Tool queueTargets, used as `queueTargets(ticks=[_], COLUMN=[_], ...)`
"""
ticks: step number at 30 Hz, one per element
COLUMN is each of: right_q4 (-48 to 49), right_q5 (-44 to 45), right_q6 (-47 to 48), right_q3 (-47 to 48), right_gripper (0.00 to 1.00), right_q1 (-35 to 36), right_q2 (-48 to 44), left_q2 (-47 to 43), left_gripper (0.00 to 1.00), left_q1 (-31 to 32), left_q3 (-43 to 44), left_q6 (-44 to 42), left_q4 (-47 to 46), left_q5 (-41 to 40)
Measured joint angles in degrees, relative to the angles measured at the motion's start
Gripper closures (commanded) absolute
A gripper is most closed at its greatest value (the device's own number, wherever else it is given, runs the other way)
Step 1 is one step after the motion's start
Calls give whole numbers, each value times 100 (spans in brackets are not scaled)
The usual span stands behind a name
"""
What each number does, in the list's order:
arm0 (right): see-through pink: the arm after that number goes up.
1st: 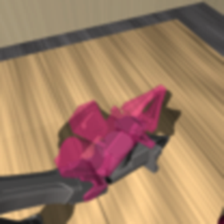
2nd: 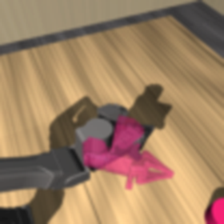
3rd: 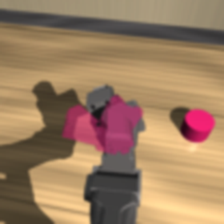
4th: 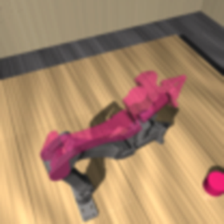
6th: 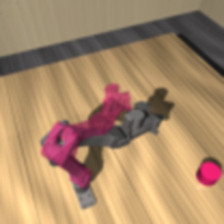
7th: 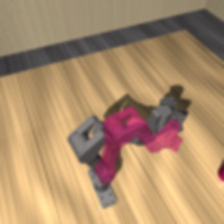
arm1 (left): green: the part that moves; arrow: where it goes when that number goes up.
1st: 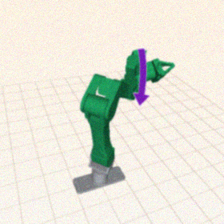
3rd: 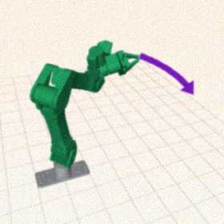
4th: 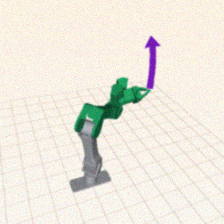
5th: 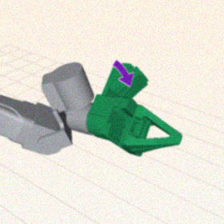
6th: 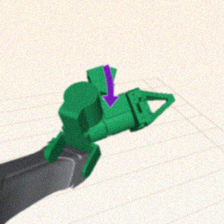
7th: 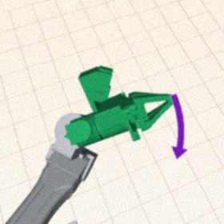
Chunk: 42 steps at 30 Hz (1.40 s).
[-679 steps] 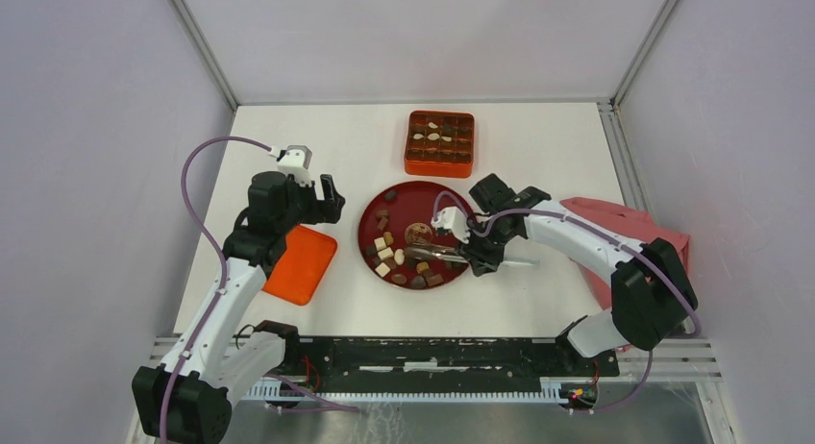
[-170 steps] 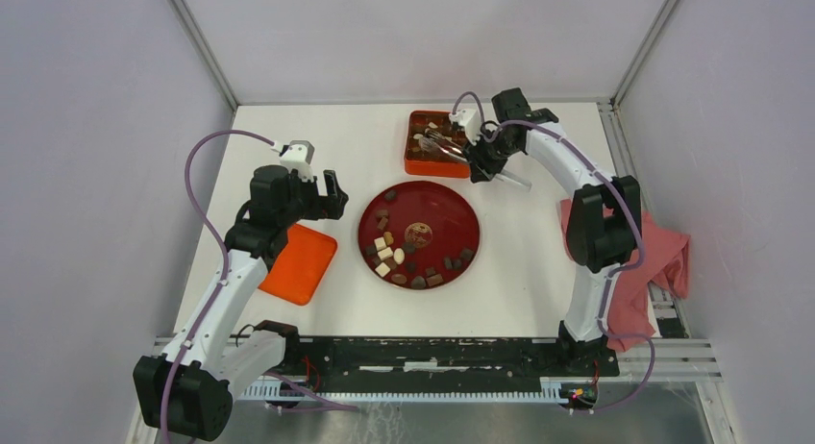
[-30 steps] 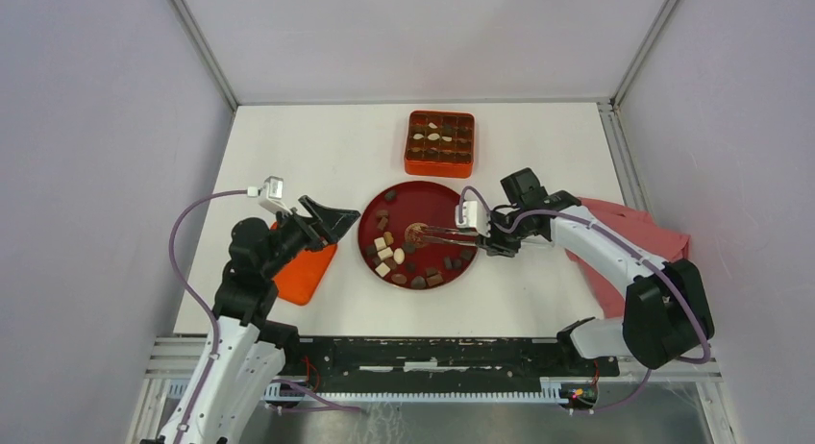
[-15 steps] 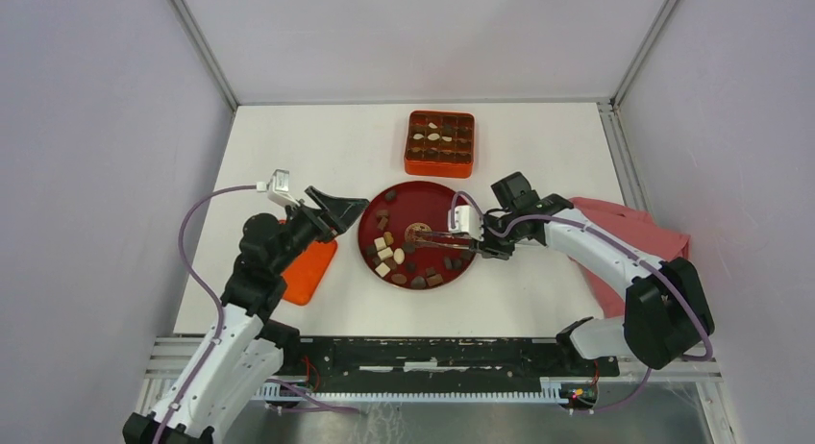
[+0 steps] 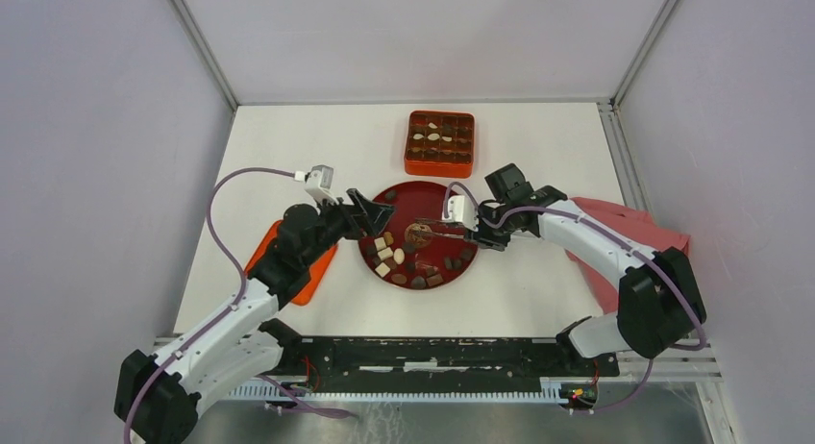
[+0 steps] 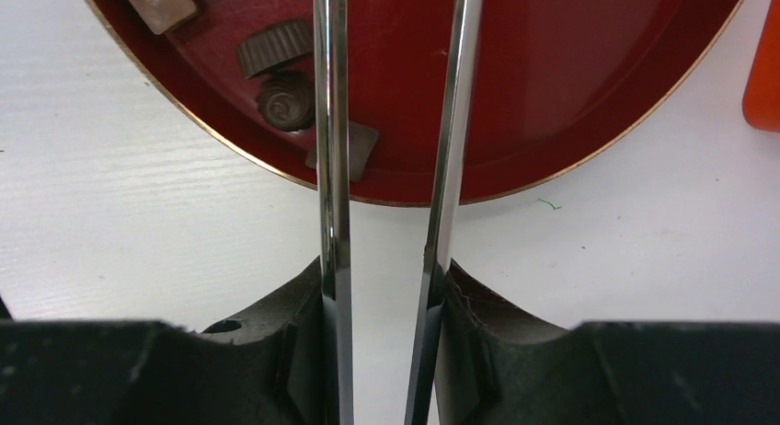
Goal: Pack the chocolate
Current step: Pick up the fake chocolate from the plate.
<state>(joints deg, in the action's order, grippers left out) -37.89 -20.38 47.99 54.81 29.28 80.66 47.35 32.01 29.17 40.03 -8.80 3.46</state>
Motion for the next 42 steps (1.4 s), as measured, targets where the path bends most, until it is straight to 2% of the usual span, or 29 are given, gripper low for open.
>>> queueTargets(ticks=[12, 21, 30, 42], right_q4=[-72, -431, -732, -828], right_q5=[461, 444, 422, 544], right_q6=[-39, 31, 20, -365], right_q3=[358, 376, 433, 879], right_gripper=[57, 55, 55, 54], right_q1=[26, 72, 127, 378], right_q2=[879, 907, 925, 1499], left_q2=[450, 487, 251, -50], left_gripper=[8, 8, 8, 7], left_q1=[0, 0, 0, 0], left_q3=[1038, 420, 170, -46], left_q6=[-1351, -1473, -1508, -1506], left_q4=[-70, -612, -909, -984], left_q5=[-450, -640, -632, -643])
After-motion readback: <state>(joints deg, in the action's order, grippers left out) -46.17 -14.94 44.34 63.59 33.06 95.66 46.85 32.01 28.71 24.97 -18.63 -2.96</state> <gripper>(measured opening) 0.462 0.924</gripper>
